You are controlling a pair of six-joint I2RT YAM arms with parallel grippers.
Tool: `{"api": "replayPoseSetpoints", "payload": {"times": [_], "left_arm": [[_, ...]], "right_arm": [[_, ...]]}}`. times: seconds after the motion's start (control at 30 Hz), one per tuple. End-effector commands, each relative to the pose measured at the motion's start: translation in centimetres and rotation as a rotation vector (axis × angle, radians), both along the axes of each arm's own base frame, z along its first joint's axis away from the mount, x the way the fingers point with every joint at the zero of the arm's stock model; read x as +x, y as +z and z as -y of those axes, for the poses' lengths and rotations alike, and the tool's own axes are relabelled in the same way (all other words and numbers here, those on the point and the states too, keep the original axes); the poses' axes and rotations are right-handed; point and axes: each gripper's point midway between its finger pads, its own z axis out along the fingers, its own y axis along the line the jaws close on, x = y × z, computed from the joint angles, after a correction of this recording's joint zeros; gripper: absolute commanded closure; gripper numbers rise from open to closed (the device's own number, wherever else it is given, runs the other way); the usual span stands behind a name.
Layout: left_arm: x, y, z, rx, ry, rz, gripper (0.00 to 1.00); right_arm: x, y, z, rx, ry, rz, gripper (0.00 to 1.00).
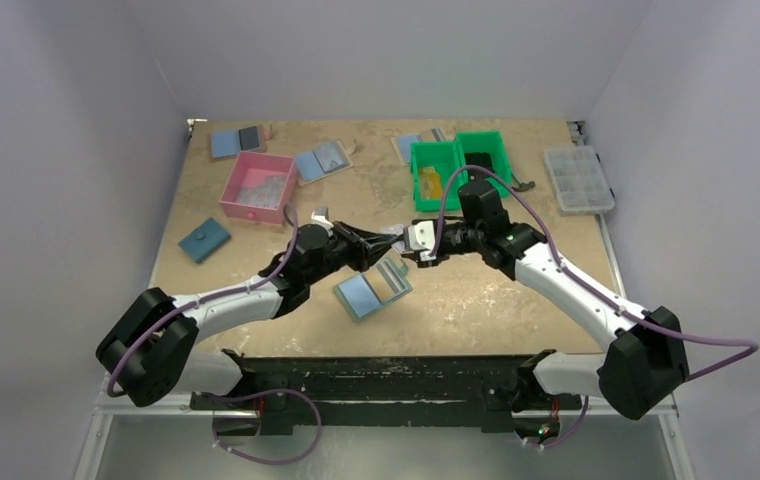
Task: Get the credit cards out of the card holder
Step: Place the credit card in the storage box.
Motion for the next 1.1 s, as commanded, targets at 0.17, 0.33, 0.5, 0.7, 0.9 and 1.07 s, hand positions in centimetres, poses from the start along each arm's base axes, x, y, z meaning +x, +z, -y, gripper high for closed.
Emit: {"api": "replayPoseSetpoints", "payload": {"times": [0.17,0.33,0.5,0.7,0.9,1.07], "left_arm": [[0.1,0.9,-1.2,0.087,-0.012,0.215,1.00],[0.4,-1.1,-3.1,0.348,-0.073,0.469,1.00],[1.3,-2.2,-5.3,0.697,-0.212,0.713,1.00],[4.4,-2.3,-10.0,1.052,-0.269,0.767,1.00],[8.6,-0.8,-14.2,1.071,-0.212,0.714,1.00],[12.5,0.4,-17.5,1.086,-0.167,0.679,1.00]], "right_arm": [[-2.6,0.8,1.2,0.017,0.072,-0.071,0.24],[-3.5,0.9,1.9,0.038,0.095,-0.108,0.11],[-4.1,0.9,2.1,0.067,0.120,-0.142,0.07],[-4.1,0.3,2.1,0.062,0.120,-0.172,0.05],[-3.9,-0.1,2.2,0.053,0.110,-0.177,0.04],[-3.8,-0.2,2.3,0.048,0.104,-0.183,0.04]]}}
